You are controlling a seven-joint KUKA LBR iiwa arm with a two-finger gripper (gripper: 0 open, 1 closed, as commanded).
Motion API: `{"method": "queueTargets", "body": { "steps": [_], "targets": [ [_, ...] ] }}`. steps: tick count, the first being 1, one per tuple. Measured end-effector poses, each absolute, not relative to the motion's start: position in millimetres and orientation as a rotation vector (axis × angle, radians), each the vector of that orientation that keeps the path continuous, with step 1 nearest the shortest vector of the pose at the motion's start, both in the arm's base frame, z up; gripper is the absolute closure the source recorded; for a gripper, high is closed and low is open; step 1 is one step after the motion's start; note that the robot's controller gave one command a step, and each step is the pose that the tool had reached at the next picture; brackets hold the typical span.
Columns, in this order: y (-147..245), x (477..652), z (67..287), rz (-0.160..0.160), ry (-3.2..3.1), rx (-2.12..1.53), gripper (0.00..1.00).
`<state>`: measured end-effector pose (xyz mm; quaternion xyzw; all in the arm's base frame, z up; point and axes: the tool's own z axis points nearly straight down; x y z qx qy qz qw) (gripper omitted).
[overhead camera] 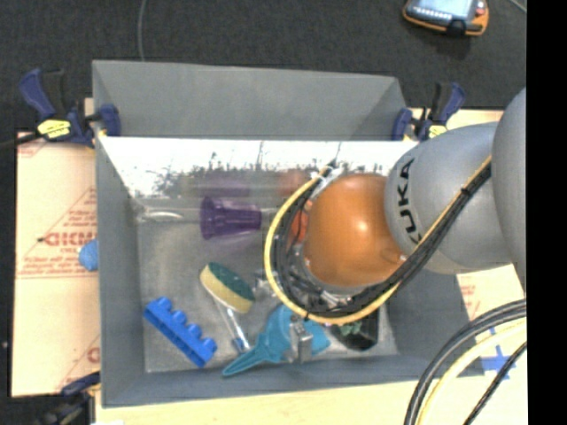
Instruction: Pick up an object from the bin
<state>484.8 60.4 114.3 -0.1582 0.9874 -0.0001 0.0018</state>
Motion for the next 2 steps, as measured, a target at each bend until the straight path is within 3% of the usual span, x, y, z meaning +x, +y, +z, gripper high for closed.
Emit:
{"method": "queueTargets", "body": {
  "steps": [1,2],
  "targets": [
    [69,474.6,159,0.002,3.112,-0.357,0.0],
    [79,471.6,113,-0.001,3.059,-0.714,0.0]
  ]
}}
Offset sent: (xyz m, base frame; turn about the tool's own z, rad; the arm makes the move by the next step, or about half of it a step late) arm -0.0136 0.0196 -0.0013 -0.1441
